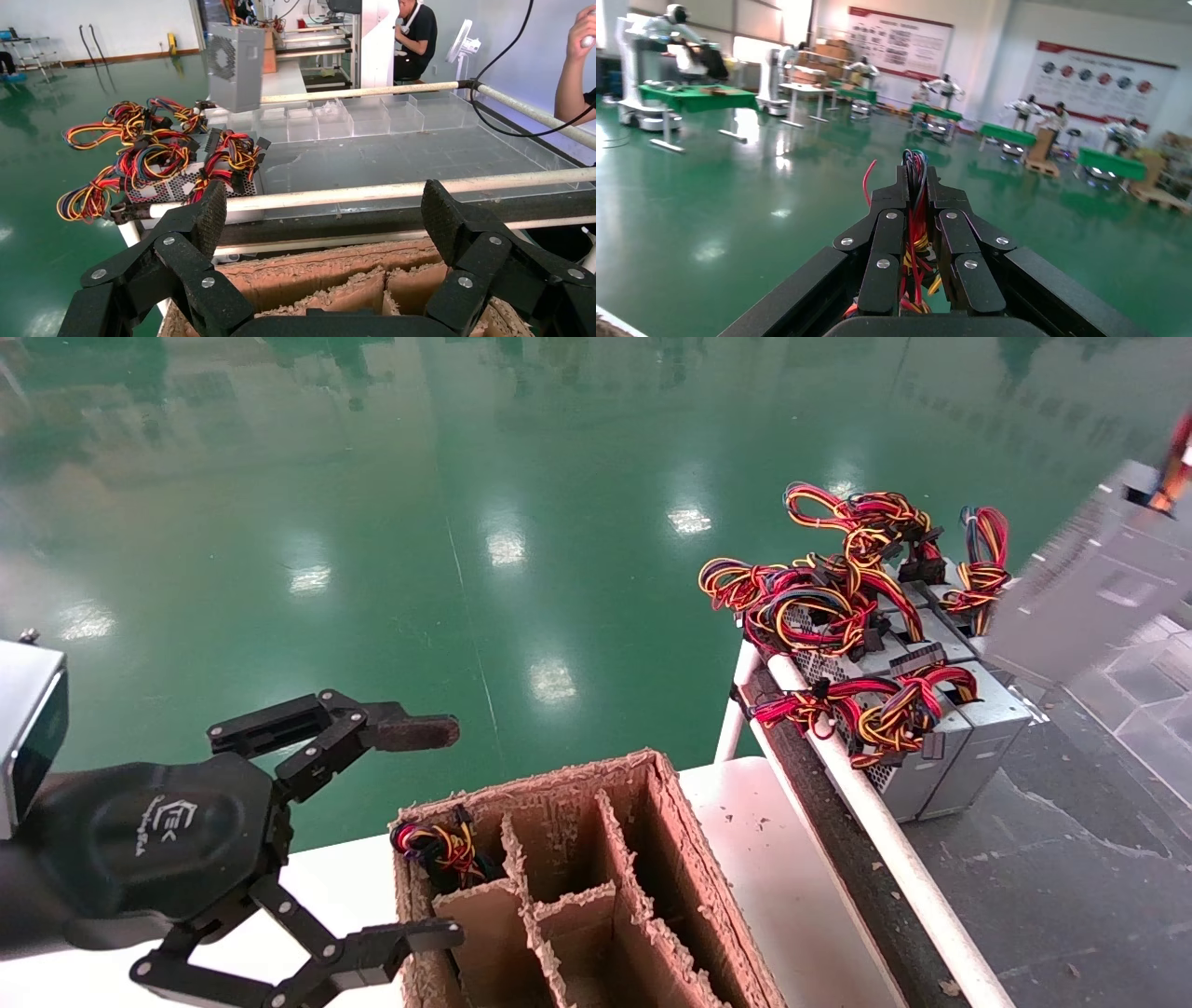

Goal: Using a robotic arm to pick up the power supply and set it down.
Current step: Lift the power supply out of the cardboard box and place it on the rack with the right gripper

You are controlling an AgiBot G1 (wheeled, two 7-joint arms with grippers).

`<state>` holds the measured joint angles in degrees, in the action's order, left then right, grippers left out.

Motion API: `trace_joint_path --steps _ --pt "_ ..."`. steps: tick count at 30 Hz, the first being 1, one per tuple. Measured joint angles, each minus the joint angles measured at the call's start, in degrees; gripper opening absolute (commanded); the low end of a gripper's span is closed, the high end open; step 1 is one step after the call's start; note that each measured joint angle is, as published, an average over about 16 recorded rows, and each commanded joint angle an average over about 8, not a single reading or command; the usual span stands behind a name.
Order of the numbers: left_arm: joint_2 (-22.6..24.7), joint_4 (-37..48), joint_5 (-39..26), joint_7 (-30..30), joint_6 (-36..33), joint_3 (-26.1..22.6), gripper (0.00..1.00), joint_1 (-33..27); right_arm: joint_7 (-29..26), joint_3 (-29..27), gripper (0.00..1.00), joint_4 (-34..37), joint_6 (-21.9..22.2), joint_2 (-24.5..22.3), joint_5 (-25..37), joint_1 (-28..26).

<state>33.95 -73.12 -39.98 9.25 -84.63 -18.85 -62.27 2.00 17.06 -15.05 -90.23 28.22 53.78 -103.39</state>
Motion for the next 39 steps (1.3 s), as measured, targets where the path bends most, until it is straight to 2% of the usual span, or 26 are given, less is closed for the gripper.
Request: trace_joint_path --steps 11,21,31,39 --pt "-0.01 0.0 0.01 -0.01 0.01 -0.02 1.0 0.0 0.97 -0.2 0.0 7.33 -0.13 -5.03 -1.76 3.37" --pt "-0.01 0.0 0.02 -0.02 0.01 -0.03 1.0 -0.01 2.13 0.19 0.0 7.74 -0.93 -7.7 -3.18 9.81" --pt "-0.02 0.0 0.03 -0.02 0.02 -0.05 1.0 -0.01 1.97 0.28 0.0 5.34 -0.94 -6.94 -6.59 17.76" --pt "-0.02 0.0 0.04 -0.03 0.02 -0.06 1.0 -0.01 2.46 0.95 0.0 2.13 -0.52 -4.35 -8.34 20.74"
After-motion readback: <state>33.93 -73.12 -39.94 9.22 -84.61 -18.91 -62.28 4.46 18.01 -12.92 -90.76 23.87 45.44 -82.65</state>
